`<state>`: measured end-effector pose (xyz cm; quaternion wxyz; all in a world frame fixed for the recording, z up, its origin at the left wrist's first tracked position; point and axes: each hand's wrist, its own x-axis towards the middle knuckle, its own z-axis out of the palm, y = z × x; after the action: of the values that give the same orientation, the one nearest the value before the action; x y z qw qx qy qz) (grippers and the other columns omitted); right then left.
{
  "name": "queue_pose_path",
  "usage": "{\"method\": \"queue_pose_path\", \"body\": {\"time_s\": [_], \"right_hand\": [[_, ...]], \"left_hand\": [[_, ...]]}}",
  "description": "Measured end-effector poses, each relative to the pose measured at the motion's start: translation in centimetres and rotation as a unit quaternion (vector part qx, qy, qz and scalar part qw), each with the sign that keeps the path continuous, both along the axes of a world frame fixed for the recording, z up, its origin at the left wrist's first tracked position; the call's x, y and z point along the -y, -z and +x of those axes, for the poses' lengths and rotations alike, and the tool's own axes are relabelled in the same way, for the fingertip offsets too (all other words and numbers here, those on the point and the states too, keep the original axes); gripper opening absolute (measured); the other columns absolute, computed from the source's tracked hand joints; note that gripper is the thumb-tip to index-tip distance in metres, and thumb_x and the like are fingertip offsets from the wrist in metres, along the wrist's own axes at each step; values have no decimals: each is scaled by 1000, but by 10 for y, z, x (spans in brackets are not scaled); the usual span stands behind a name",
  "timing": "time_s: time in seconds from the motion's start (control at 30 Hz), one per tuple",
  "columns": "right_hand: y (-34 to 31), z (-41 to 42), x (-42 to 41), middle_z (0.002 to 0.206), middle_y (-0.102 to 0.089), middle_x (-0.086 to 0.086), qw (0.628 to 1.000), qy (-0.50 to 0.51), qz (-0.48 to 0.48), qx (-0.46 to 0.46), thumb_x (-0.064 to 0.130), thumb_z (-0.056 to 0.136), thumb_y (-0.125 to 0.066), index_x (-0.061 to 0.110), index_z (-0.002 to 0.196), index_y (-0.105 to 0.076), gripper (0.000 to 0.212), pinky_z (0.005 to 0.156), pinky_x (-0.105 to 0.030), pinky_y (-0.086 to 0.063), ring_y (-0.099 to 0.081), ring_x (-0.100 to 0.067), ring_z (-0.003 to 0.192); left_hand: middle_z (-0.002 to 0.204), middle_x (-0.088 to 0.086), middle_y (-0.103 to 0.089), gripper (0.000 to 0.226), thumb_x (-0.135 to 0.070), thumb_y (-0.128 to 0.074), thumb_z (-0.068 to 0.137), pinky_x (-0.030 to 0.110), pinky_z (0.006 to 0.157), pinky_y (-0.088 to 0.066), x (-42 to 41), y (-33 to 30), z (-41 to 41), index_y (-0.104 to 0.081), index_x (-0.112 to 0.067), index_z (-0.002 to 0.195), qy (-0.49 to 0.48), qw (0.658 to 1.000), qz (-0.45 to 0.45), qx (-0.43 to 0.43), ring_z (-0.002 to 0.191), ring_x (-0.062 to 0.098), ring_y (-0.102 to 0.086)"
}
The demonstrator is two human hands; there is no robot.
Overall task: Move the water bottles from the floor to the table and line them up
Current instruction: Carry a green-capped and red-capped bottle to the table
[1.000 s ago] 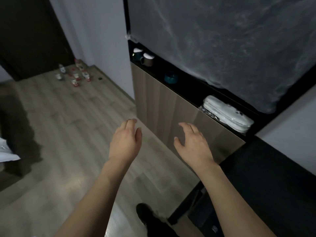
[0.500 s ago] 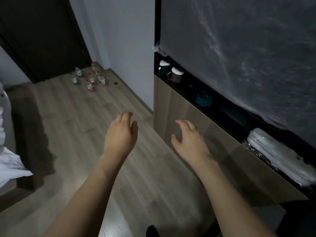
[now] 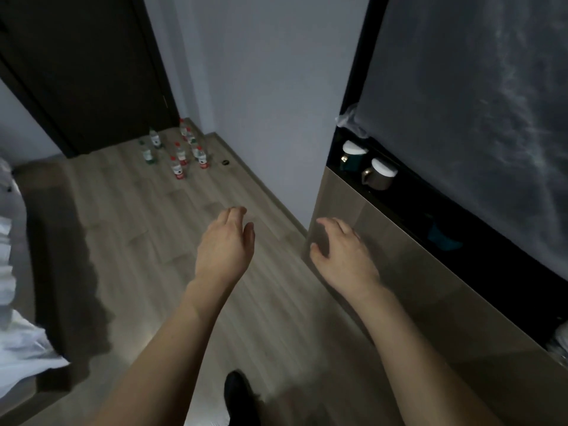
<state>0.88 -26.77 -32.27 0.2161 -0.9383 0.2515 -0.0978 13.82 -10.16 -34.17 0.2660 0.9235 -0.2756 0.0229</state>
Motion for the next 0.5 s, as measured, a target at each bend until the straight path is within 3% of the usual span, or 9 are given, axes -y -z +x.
{"method": "queue_pose_path", "body": {"time_s": [0.5], "right_hand": [[-1, 258, -19, 132, -54, -8, 999, -46, 1, 5, 25, 88, -59, 10, 136, -51, 50, 103, -37, -43, -53, -26, 119]], "left_hand": [[131, 11, -58, 37, -24, -49, 100, 40, 93, -46, -28, -6, 253, -54, -6, 132, -30, 999, -16, -12, 116, 31, -57]]}}
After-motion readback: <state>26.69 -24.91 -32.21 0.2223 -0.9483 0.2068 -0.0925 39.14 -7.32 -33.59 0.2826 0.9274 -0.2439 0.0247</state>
